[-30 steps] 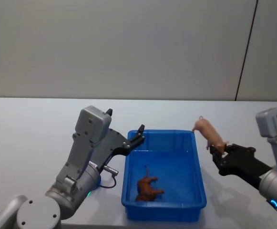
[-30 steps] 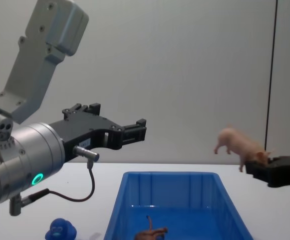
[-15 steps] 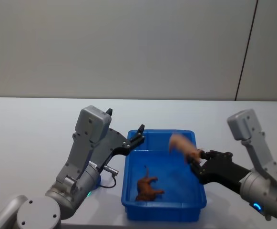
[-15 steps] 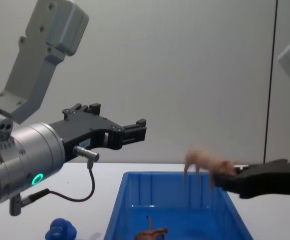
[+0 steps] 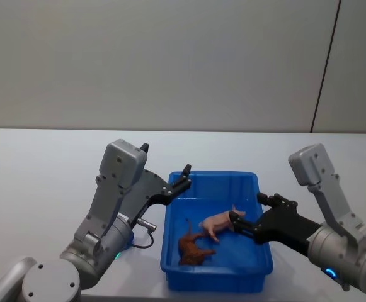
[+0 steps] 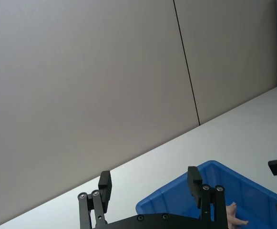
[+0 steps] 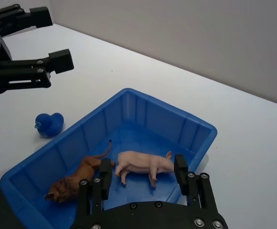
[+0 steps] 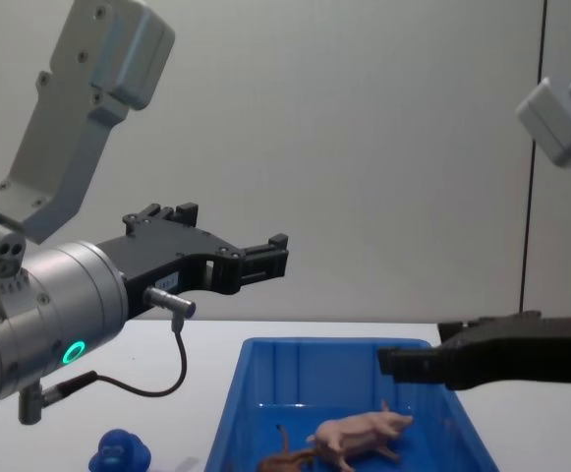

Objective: Pick up the two dolls from the table and place them into the box.

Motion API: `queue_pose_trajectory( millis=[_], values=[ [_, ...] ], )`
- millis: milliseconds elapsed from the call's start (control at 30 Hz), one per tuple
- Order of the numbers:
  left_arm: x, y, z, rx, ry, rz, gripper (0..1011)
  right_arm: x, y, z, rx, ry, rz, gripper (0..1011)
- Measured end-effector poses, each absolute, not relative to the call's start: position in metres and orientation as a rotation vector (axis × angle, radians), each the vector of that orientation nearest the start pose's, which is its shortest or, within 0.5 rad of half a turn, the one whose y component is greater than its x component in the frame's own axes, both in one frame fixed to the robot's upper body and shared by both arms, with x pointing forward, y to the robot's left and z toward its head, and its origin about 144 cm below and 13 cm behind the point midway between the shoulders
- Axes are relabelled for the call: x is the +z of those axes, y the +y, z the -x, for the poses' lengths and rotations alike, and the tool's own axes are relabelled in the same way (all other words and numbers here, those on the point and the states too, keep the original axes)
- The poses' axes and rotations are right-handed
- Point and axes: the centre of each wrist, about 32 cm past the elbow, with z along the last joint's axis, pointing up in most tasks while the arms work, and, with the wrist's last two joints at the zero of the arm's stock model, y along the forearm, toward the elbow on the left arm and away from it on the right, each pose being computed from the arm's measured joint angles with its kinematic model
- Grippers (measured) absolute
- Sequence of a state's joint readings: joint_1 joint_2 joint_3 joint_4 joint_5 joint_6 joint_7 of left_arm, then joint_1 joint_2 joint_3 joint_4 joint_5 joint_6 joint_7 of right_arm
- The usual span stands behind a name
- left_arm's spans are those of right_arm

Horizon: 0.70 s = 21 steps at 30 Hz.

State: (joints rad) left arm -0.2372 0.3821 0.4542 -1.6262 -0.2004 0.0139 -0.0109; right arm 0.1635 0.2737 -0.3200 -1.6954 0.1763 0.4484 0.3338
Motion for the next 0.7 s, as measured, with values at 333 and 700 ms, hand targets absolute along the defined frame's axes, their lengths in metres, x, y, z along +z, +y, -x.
queue_pose_trajectory(
  millis=[333,700],
  values=[
    [1.204,0.198,-0.492,1.124,-0.268,-0.061,1001,1.213,-0.215,-0.487,-0.971,0.061,0.25,998],
    [1.204,0.198,-0.492,1.124,-0.267,-0.061,1001,1.205,-0.242,-0.492,-0.988,0.027,0.244,1001]
  ],
)
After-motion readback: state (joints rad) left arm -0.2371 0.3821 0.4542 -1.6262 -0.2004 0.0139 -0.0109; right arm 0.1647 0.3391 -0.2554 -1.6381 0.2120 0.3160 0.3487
